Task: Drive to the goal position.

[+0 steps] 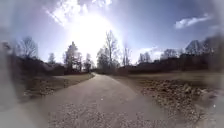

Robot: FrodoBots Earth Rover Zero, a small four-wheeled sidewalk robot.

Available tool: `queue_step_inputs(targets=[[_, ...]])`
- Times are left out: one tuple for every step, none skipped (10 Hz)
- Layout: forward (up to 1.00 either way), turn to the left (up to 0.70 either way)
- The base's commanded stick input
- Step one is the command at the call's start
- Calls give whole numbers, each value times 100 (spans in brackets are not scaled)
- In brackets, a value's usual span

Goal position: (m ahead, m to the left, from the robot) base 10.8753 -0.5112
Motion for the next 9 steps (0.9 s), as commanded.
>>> queue_step_inputs(targets=[[100,0],[100,0],[100,0],[100,0],[100,0],[100,0],[100,0],[100,0],[100,26]])
